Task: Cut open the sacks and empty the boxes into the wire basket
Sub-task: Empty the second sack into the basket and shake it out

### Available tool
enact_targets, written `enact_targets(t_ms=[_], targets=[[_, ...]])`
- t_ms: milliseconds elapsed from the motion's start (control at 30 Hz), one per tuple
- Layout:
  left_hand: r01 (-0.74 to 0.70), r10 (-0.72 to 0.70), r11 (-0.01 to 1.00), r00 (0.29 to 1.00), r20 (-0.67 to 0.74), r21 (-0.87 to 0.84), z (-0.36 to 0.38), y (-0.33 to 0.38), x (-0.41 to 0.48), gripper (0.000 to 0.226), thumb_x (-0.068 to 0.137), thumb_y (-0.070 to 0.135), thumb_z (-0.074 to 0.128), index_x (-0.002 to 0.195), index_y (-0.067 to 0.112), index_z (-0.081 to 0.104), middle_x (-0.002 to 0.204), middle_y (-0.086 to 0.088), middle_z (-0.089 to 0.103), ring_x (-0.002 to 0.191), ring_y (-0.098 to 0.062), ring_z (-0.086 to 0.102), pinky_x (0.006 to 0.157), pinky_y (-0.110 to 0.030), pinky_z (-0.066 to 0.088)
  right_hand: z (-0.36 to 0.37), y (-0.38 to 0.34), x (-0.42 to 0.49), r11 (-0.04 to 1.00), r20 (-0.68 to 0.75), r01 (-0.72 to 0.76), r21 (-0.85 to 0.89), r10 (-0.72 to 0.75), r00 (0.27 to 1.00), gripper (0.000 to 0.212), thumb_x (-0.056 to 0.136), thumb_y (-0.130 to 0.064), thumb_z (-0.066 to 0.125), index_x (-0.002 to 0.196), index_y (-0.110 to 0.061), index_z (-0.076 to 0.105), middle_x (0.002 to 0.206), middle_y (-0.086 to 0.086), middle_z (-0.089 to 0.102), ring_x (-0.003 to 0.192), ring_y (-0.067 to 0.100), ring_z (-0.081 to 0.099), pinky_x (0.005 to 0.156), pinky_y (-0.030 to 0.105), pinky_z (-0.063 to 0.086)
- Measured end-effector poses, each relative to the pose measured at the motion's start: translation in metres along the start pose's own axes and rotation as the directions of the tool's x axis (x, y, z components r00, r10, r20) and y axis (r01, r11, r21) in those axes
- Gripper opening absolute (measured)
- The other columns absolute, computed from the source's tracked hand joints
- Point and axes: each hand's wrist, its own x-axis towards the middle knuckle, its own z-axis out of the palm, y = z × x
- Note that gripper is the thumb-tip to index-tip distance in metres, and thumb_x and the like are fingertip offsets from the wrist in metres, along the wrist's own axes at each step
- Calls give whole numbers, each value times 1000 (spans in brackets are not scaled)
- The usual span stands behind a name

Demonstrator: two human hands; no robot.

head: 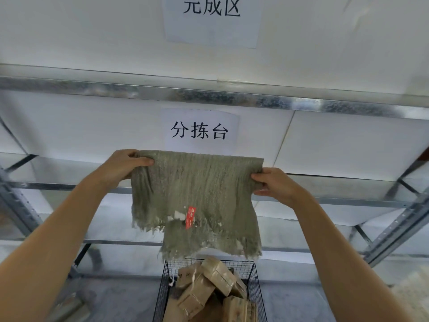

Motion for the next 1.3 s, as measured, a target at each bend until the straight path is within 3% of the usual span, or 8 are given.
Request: enact_targets(t_ms=[200,367,533,633,733,1100,1200,1300], targets=[[-74,116,983,960,-255,168,17,-9,4,37,87,20,66,115,14,43,102,-10,52,88,-27,53,69,-34,43,14,-5,3,985,-146,110,-135,-130,981,44,93,-2,50,132,-21,46,89,12,65,63,24,60,50,15,48],[-173,202,918,978,-45,358,13,-7,4,16,93,9,52,99,20,42,83,-12,54,76,-28,51,63,-34,40,16,-8,3,897,-117,249,-365,-310,944,44,90,10,40,119,-10,64,109,18,67,94,48,58,74,34,51],[-162,130,931,984,118,326,16,1,-2,18,97,22,48,100,21,65,113,-2,61,108,-21,55,87,-32,43,19,-21,-14,983,-4,65,-172,-67,998,31,100,-28,37,117,-17,61,91,4,59,79,18,58,59,25,49],[-116,7,879,973,231,462,18,5,-8,84,63,81,51,119,19,57,123,0,51,115,-19,48,87,-29,38,26,-23,-13,924,100,122,-362,-91,991,64,79,-69,55,122,-21,54,107,0,60,94,16,61,74,34,56],[-155,-49,725,960,274,671,24,7,-11,116,45,78,54,138,11,37,141,-4,21,115,-19,34,94,-30,32,33,-22,-9,748,89,104,-655,-60,994,101,55,-80,66,138,-28,39,128,3,47,120,22,45,100,47,44],[-194,197,620,976,88,760,30,-4,-11,32,78,38,70,103,18,66,131,2,38,104,-22,54,87,-38,43,43,-16,-6,410,-153,27,-912,-402,903,25,84,-16,50,104,-17,65,108,7,49,110,28,42,76,35,42],[-172,153,741,984,86,649,19,-3,-8,33,74,28,78,99,9,70,141,-2,38,124,-25,44,98,-38,40,29,-17,-4,578,-88,116,-808,-313,946,18,83,-18,61,97,-9,68,124,8,47,116,28,39,90,38,41],[-127,90,861,991,98,492,5,-2,-13,34,68,23,81,89,-1,68,106,-18,64,95,-31,61,74,-31,44,18,-23,-9,861,-39,204,-467,-251,967,19,82,-16,70,93,0,68,96,10,66,89,26,58,74,30,46]])
